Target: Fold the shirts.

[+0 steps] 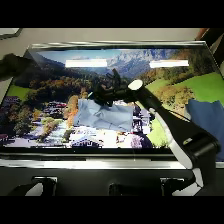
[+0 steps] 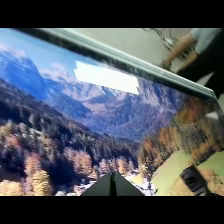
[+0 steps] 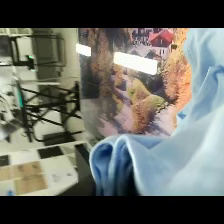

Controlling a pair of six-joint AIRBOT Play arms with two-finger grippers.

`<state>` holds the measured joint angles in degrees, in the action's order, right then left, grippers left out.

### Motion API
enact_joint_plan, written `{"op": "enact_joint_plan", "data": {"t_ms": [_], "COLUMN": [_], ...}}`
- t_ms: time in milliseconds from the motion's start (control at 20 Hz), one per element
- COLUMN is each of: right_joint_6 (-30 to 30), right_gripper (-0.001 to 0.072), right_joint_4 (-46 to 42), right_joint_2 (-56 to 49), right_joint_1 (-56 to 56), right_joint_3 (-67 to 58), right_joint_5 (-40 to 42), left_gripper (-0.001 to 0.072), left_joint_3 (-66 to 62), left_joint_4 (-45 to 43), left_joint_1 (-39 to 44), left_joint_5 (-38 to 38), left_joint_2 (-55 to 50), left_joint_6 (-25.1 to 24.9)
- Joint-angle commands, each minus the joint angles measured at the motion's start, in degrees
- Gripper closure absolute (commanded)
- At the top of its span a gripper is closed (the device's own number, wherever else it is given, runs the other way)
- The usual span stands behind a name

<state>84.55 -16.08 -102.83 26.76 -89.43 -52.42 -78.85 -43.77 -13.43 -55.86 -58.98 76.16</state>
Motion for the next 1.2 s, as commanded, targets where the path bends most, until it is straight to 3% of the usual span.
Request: {"op": "enact_joint_plan", "data": {"t_ms": [0, 100, 200, 450, 550, 800, 900, 1000, 1100, 1150], "right_joint_6": [-2.4, -2.89, -0.35, 15.45, 15.76, 10.54, 10.47, 9.09, 3.02, 0.76], "right_gripper": [0.0045, 0.0045, 0.0046, 0.0047, 0.0047, 0.0051, 0.0166, 0.0353, 0.0668, 0.0664], "right_joint_4": [9.44, 6.69, -2.95, -51.25, -51.34, -32.39, -29.14, -26.58, -22.4, -21.11], "right_joint_2": [-5.42, -3.58, -0.09, 7.74, 7.69, 3.82, 1.73, 0.79, 1.01, 1.53], "right_joint_1": [1.79, -1.33, -7.15, -22.51, -24.61, -21.35, -19.63, -18.34, -18.53, -19.37], "right_joint_3": [-0.15, -0.13, -0.13, 0.48, 5.38, 16.31, 16.28, 16.28, 16.04, 15.34], "right_joint_5": [2.27, -1.62, -7.37, -31.56, -32.41, -17.33, -14.29, -13.35, -14.58, -15.69], "left_gripper": [0.0679, 0.0679, 0.0679, 0.0678, 0.0678, 0.0678, 0.0678, 0.0678, 0.0678, 0.0678], "left_joint_3": [0.02, 0.04, 0.04, 0.04, 0.04, 0.04, 0.04, 0.04, 0.04, 0.04], "left_joint_4": [-1.51, -2.71, -5.03, -8.13, -8.11, -7.69, -7.67, -7.67, -7.67, -7.67], "left_joint_1": [-3.26, -3.28, -3.28, -3.28, -3.26, -3.26, -3.26, -3.26, -3.26, -3.26], "left_joint_5": [-2.8, -3.52, -3.52, -3.52, -3.56, -4.2, -5.05, -5.25, -5.22, -5.2], "left_joint_2": [5.18, 5.2, 5.2, 5.16, 5.16, 5.16, 5.16, 5.16, 5.16, 5.16], "left_joint_6": [0.39, 0.39, 0.39, 0.37, 0.42, 1.9, 1.92, 1.92, 1.9, 1.9]}}
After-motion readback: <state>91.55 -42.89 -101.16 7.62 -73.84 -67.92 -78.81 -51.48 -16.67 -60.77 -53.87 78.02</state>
